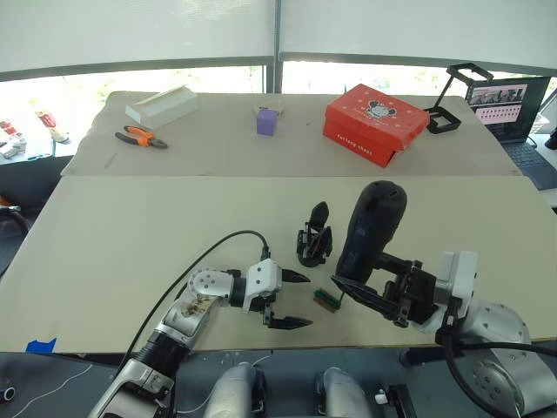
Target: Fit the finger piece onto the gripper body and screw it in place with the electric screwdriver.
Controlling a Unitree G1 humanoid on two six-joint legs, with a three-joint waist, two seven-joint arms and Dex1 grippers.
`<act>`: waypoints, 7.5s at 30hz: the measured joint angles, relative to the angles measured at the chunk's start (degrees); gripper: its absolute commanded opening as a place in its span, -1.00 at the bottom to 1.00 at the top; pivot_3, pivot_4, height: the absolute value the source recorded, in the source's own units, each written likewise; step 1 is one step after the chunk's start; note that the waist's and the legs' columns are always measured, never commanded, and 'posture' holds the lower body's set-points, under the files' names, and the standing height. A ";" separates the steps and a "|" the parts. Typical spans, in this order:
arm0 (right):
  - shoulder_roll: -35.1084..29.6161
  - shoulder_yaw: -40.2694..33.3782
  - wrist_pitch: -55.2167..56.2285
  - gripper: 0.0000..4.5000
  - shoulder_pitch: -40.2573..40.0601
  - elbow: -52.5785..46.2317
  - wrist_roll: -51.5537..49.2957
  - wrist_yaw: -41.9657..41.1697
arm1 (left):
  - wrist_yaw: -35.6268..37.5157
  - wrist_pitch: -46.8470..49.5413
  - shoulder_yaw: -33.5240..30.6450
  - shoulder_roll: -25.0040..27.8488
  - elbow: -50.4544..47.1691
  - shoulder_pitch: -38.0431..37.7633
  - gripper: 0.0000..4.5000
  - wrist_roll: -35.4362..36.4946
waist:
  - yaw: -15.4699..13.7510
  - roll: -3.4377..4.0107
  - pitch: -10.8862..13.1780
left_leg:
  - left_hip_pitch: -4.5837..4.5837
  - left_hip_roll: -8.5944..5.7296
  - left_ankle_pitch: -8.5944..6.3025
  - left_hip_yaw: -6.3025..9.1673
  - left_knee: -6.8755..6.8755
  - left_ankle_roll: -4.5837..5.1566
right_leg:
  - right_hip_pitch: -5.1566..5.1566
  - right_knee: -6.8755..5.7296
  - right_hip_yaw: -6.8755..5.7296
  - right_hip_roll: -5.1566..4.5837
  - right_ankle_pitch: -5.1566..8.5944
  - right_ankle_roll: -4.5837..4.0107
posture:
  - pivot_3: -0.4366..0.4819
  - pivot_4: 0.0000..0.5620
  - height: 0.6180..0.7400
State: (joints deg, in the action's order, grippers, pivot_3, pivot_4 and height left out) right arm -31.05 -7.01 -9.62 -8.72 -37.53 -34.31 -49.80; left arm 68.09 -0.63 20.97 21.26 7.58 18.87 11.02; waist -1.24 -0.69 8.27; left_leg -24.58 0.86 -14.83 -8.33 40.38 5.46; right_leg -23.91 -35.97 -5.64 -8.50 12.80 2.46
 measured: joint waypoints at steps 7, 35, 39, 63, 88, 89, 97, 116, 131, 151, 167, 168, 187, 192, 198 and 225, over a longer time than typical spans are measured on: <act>0.29 0.20 0.27 -0.15 0.03 0.53 0.54 0.02 | 0.01 -0.42 -0.02 -0.04 0.18 -0.06 1.00 0.00 | -0.01 0.00 0.00 | 0.00 0.00 0.00 0.00 0.00 0.00 | 0.00 0.00 0.00 0.00 0.00 0.00 | -0.05 -0.47 1.00; -2.29 -2.38 -1.98 -0.15 1.77 -2.77 -3.94 2.07 | 0.44 -0.32 -3.53 0.34 0.66 -1.77 1.00 4.00 | 0.49 0.01 0.00 | 0.04 0.03 0.00 0.01 -0.02 0.00 | -0.01 -0.01 0.01 -0.01 0.00 -0.01 | -0.05 -0.47 1.00; -4.13 -4.67 -3.93 -0.15 3.27 -4.13 -7.72 4.04 | 1.51 2.33 -7.07 0.93 -2.76 -2.98 1.00 9.57 | 0.34 0.00 0.00 | 0.02 0.02 -0.02 0.02 -0.01 0.02 | -0.01 0.02 0.01 -0.05 0.00 0.00 | -0.05 -0.47 1.00; -12.04 -12.59 -13.58 -0.15 29.19 6.87 -22.82 10.65 | -7.84 17.15 -21.28 0.55 -14.31 1.43 1.00 26.10 | 0.56 -0.01 0.01 | 0.08 -0.02 -0.01 -0.01 -0.03 0.02 | 0.18 0.07 -0.04 0.01 -0.01 0.02 | -0.05 -0.47 1.00; -1.95 0.58 -16.50 -0.15 39.98 13.48 -15.78 8.72 | -6.73 4.02 -19.48 -0.21 -6.13 -3.61 1.00 15.07 | 0.60 0.00 0.01 | 0.02 -0.02 0.00 -0.07 -0.03 -0.01 | 0.07 0.08 -0.06 0.00 -0.02 0.02 | -0.05 -0.47 1.00; -1.52 1.08 -16.50 -0.15 39.98 13.52 -15.32 8.61 | -6.72 3.87 -19.02 -0.50 -6.08 -3.60 1.00 14.78 | 0.62 0.00 0.01 | 0.02 -0.02 0.00 -0.07 -0.03 -0.01 | 0.07 0.08 -0.06 0.00 -0.02 0.02 | -0.05 -0.47 1.00; 0.32 2.87 -16.50 -0.15 39.82 14.55 -11.92 6.23 | -7.18 3.00 -17.03 -1.16 -5.72 -3.57 1.00 12.44 | 0.64 0.00 0.01 | 0.01 -0.02 0.00 -0.08 -0.04 -0.01 | 0.02 0.06 -0.05 0.00 -0.02 0.02 | -0.05 -0.47 1.00; 1.15 4.31 -18.30 -0.15 36.98 16.95 -9.58 3.62 | -9.17 4.51 -14.02 -1.16 -6.37 -3.11 1.00 10.53 | 0.62 0.00 0.01 | -0.04 -0.01 0.00 -0.09 -0.04 -0.01 | -0.05 0.06 -0.03 -0.01 -0.02 0.02 | -0.05 -0.47 1.00; 1.84 4.31 -18.29 -0.15 36.88 16.94 -9.03 3.73 | -8.99 4.63 -13.30 -0.86 -6.37 -3.12 1.00 9.42 | 0.64 0.00 0.01 | -0.04 -0.01 0.00 -0.09 -0.05 -0.01 | -0.06 0.06 -0.03 -0.01 -0.02 0.02 | -0.05 -0.47 1.00; 3.29 4.36 -18.26 -0.15 36.46 16.91 -6.99 3.62 | -9.06 5.90 -13.28 -0.83 -6.85 -3.78 1.00 9.42 | 0.65 0.01 0.01 | -0.05 -0.01 0.00 -0.09 -0.05 -0.01 | -0.08 0.06 -0.02 -0.01 -0.02 0.02 | -0.05 -0.47 1.00; 4.54 4.32 -18.26 -0.15 36.48 16.82 -7.07 3.62 | -8.92 5.91 -13.28 -0.82 -6.85 -3.79 1.00 9.43 | 0.63 0.01 0.02 | -0.05 -0.01 0.00 -0.09 -0.06 -0.02 | -0.09 0.05 -0.03 -0.01 -0.02 0.02 | -0.05 -0.47 1.00; 4.54 4.26 -18.26 -0.15 36.48 16.81 -7.16 3.59 | -8.91 5.91 -13.29 -0.82 -6.85 -3.79 1.00 9.43 | 0.63 0.01 0.02 | -0.06 -0.01 0.00 -0.09 -0.05 -0.01 | -0.08 0.06 -0.03 -0.01 -0.02 0.02 | -0.05 -0.47 1.00; 4.47 3.46 -17.21 -0.15 36.49 16.73 -7.37 2.30 | -8.59 5.85 -13.26 -1.15 -6.82 -3.90 1.00 9.43 | 0.64 0.01 0.02 | -0.06 -0.01 0.00 -0.09 -0.06 -0.01 | -0.09 0.06 -0.03 -0.01 -0.02 0.02 | -0.05 -0.47 1.00; 4.47 3.42 -16.29 -0.15 36.50 16.79 -7.34 2.10 | -8.59 5.88 -13.26 -1.15 -6.82 -3.89 1.00 9.43 | 0.64 0.01 0.02 | -0.06 -0.01 0.00 -0.09 -0.06 -0.01 | -0.09 0.06 -0.02 -0.01 -0.02 0.02 | -0.05 -0.47 1.00; 4.40 3.42 -16.28 -0.15 36.50 16.94 -7.28 1.98 | -8.59 5.89 -13.26 -1.15 -6.82 -3.89 1.00 9.43 | 0.65 0.01 0.02 | -0.06 -0.01 0.00 -0.09 -0.06 -0.02 | -0.09 0.05 -0.02 -0.01 -0.02 0.02 | -0.05 -0.47 1.00; 4.23 3.42 -16.28 -0.15 35.62 16.93 -7.09 1.75 | -8.17 5.67 -13.24 -1.15 -6.63 -3.95 1.00 9.41 | 0.64 0.01 0.02 | -0.06 -0.01 0.00 -0.09 -0.06 -0.01 | -0.09 0.06 -0.02 -0.01 -0.02 0.01 | -0.05 -0.47 1.00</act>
State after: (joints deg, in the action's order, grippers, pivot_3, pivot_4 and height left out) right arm -26.82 -3.58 -25.90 26.90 -20.60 -41.40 -48.05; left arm 59.92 5.03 7.74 20.11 0.95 14.92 20.43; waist -0.61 -0.68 8.28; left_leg -24.64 0.85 -14.83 -8.42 40.32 5.45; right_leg -24.00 -35.91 -5.66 -8.51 12.77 2.47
